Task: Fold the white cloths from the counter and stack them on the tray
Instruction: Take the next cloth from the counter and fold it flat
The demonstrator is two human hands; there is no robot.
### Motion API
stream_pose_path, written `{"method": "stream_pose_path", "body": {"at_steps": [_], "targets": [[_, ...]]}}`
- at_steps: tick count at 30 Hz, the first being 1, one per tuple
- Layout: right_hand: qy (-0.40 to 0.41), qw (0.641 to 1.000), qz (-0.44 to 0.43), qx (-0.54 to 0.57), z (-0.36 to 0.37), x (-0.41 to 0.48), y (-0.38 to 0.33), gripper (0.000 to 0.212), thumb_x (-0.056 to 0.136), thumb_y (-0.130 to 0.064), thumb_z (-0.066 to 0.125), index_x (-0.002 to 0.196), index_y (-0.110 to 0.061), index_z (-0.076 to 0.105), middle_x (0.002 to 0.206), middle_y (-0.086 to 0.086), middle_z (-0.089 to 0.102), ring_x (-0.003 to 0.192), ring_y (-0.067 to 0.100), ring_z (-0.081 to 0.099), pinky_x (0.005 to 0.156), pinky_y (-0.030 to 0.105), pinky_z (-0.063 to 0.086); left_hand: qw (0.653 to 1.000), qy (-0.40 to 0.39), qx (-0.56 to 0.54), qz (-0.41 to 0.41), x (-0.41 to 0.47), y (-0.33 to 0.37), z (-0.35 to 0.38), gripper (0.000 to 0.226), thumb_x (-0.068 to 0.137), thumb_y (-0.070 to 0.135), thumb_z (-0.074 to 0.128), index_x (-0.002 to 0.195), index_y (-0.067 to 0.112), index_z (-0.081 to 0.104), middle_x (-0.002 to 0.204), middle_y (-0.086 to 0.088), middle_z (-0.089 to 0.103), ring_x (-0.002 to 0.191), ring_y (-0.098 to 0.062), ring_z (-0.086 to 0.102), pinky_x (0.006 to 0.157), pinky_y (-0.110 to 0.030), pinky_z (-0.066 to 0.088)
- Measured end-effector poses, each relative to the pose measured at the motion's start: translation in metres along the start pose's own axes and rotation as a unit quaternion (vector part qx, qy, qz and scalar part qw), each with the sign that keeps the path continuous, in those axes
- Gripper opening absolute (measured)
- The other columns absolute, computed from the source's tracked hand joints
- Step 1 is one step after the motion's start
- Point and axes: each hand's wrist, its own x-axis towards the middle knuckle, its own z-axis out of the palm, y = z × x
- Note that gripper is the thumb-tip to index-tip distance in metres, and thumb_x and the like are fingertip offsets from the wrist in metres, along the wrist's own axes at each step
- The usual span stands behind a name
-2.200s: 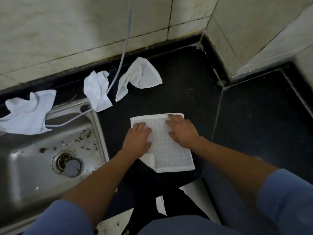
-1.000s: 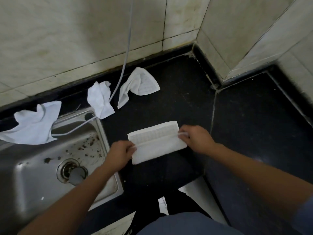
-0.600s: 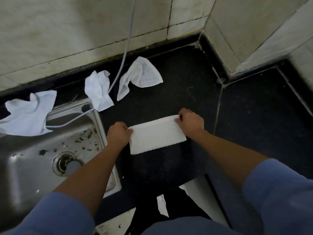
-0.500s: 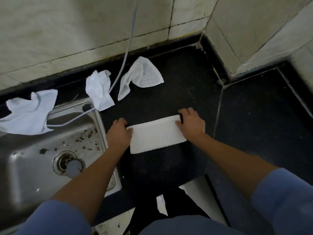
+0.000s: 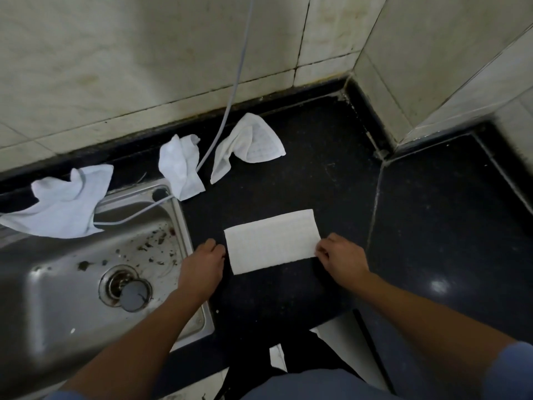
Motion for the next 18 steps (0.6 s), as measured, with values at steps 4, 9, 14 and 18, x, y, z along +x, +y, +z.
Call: {"method": "stream_pose_path", "body": {"at_steps": [4, 9, 14, 18], "targets": [[0.015, 0.998, 0.055, 0.037, -0.015, 0.024, -0.017, 0.033, 0.093, -0.041, 0.052, 0.117, -0.020, 0.058, 0.111, 0.003, 0.056, 0.101, 0.022, 0.058, 0.076, 0.033, 0.046, 0.996, 0.007, 0.017, 0.085, 0.013, 0.016, -0.004, 0.025, 0.066, 0.013, 0.081, 0.088, 0.009, 0.068, 0.098, -0.011, 0.062, 0.084, -0.029, 0.061, 0.057, -0.035, 0.053], [-0.053, 0.974, 0.206, 0.082, -0.025, 0.050, -0.036, 0.046, 0.085, -0.040, 0.066, 0.119, -0.012, 0.054, 0.116, 0.011, 0.060, 0.102, 0.028, 0.061, 0.074, 0.033, 0.045, 0.993, -0.087, 0.047, 0.067, 0.015, 0.022, -0.001, 0.047, 0.076, 0.034, 0.073, 0.118, 0.016, 0.063, 0.137, -0.014, 0.049, 0.124, -0.032, 0.047, 0.094, -0.043, 0.044], [-0.098, 0.932, 0.266, 0.225, -0.030, 0.059, -0.036, 0.029, 0.082, -0.027, 0.068, 0.103, -0.007, 0.065, 0.102, 0.009, 0.065, 0.081, 0.021, 0.059, 0.066, 0.030, 0.047, 0.992, -0.101, 0.044, 0.060, 0.016, 0.026, -0.005, 0.051, 0.088, 0.038, 0.058, 0.135, 0.021, 0.047, 0.151, -0.007, 0.028, 0.137, -0.026, 0.026, 0.106, -0.040, 0.031], [-0.096, 0.873, 0.280, 0.389, -0.038, 0.052, -0.036, 0.015, 0.079, -0.017, 0.068, 0.079, -0.004, 0.059, 0.086, 0.009, 0.061, 0.073, 0.020, 0.057, 0.065, 0.034, 0.050, 0.993, -0.105, 0.003, 0.045, 0.014, 0.023, -0.006, 0.053, 0.088, 0.039, 0.059, 0.135, 0.020, 0.047, 0.149, -0.006, 0.031, 0.137, -0.025, 0.027, 0.108, -0.039, 0.030]]}}
